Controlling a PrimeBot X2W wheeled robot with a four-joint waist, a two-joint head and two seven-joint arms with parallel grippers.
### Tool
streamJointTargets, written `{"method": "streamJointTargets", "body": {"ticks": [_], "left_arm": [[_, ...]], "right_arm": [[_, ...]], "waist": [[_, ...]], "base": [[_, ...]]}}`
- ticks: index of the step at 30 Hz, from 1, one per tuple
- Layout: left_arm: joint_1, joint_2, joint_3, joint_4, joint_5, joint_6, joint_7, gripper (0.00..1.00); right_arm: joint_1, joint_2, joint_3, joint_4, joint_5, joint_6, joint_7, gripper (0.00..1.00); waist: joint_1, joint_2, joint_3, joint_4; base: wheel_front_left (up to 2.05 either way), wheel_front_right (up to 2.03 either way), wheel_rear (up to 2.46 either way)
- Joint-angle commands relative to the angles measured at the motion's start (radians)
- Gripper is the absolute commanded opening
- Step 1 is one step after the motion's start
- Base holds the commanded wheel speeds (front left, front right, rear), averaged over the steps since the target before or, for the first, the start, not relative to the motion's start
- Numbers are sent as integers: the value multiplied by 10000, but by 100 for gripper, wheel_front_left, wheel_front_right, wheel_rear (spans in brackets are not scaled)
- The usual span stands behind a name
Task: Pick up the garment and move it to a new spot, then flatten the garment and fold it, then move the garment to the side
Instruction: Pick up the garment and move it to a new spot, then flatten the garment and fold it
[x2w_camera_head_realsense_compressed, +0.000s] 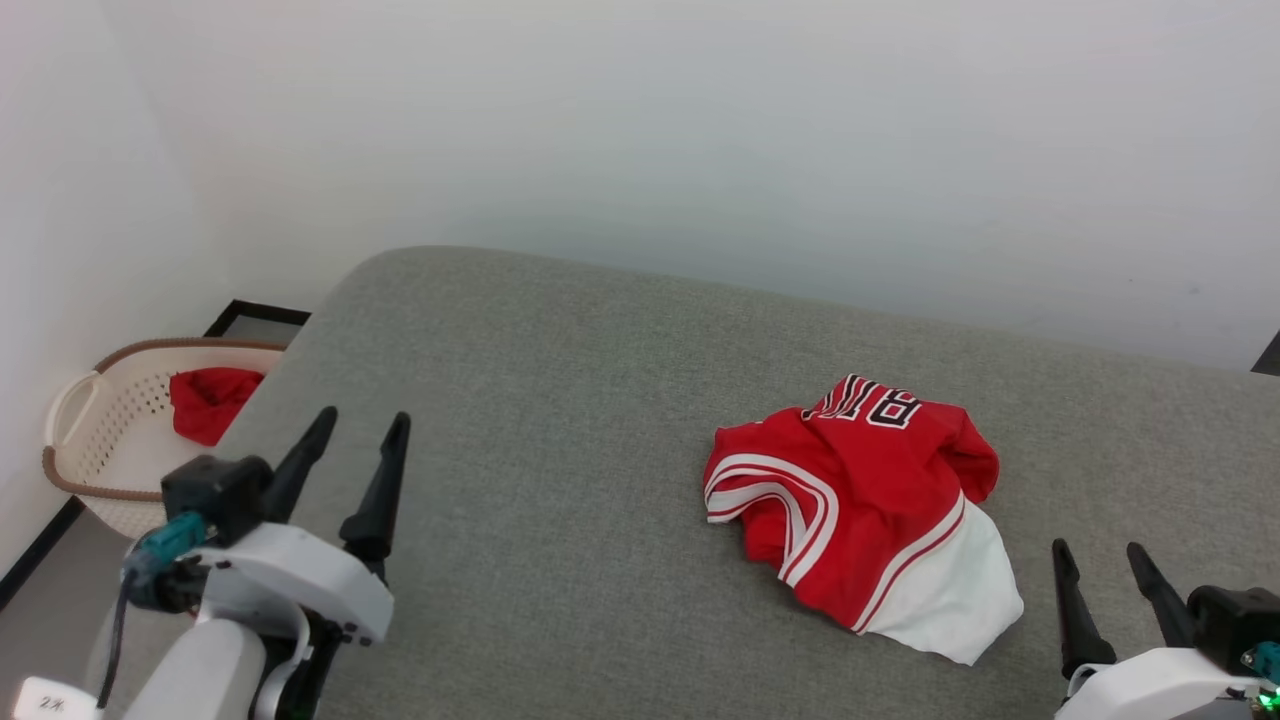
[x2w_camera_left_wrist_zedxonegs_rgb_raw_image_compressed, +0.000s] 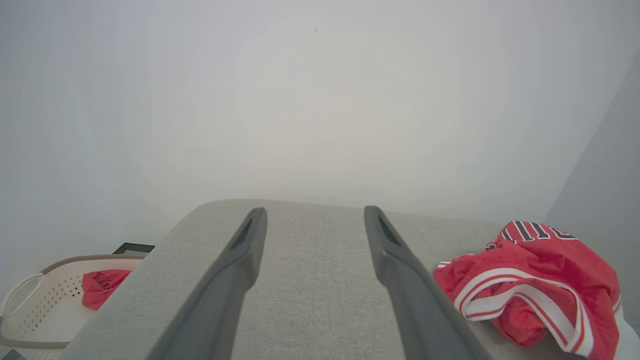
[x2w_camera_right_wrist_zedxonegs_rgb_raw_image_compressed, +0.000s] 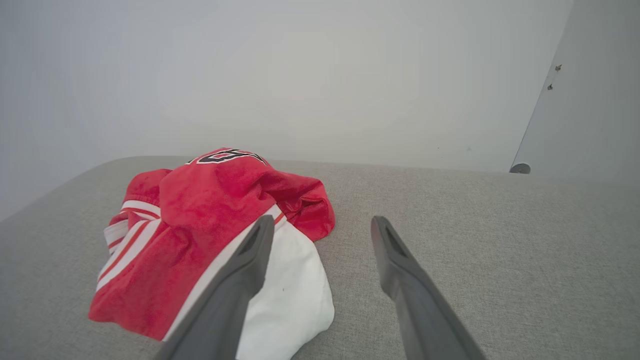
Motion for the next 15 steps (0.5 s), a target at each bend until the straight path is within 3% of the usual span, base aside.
{"method": "streamJointTargets", "body": {"ticks": [1,15], "left_arm": [[126,98,16,11,116,46,-94,100],[709,325,363,107,276,131,-677,100]], "right_arm": [[105,-23,-56,-93,-68,4,25,100],[470,9,-857,-614,-325,3,-87,100]], "waist": [[-1,0,15,24],[-1,0,-33,-374]], "base": [[0,0,0],[0,0,0]]}}
